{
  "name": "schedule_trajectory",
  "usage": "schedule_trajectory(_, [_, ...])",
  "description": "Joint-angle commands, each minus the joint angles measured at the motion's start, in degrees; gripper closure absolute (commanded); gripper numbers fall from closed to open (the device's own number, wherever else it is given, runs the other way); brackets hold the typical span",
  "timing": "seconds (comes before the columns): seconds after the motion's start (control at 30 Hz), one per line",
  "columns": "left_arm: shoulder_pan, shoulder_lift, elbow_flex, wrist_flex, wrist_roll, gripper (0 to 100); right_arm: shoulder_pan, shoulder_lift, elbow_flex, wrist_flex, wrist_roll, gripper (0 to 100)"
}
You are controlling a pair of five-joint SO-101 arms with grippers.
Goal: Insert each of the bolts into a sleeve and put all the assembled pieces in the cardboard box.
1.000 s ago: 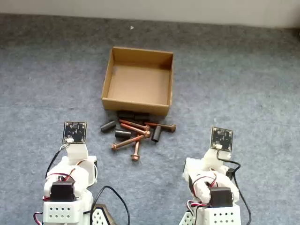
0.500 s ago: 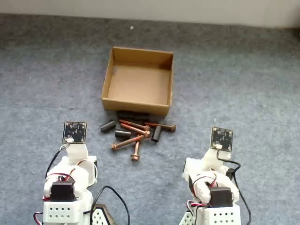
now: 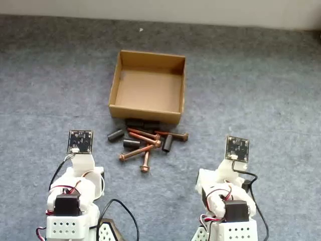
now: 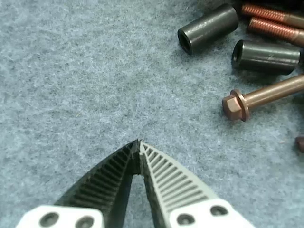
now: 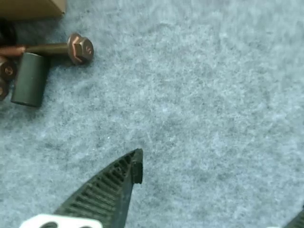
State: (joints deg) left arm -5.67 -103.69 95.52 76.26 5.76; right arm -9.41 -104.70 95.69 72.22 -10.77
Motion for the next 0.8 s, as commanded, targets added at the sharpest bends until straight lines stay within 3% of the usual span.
schedule_trajectory(0.0, [-0.9,-0.3,-4.6,0.1,-0.8,99,0.5,-0.5,7.6,-1.0,-0.1,51.3])
schedule_trajectory(0.17, [-1.0,-0.3,-6.8,0.0,-9.2,99,1.1,-0.5,2.2,1.5,0.0,51.3])
schedule_trajectory(0.33, [-1.0,-0.3,-7.0,0.0,-17.0,99,6.4,-0.5,-2.0,1.7,7.6,51.3])
schedule_trajectory(0.53, [-1.0,-0.3,-7.1,-0.1,-18.4,99,10.4,-0.5,-1.9,-3.9,26.0,51.3])
schedule_trajectory(0.77, [-9.5,-0.3,-7.1,-5.9,-18.0,99,10.2,-0.5,-2.8,-3.8,26.8,51.3])
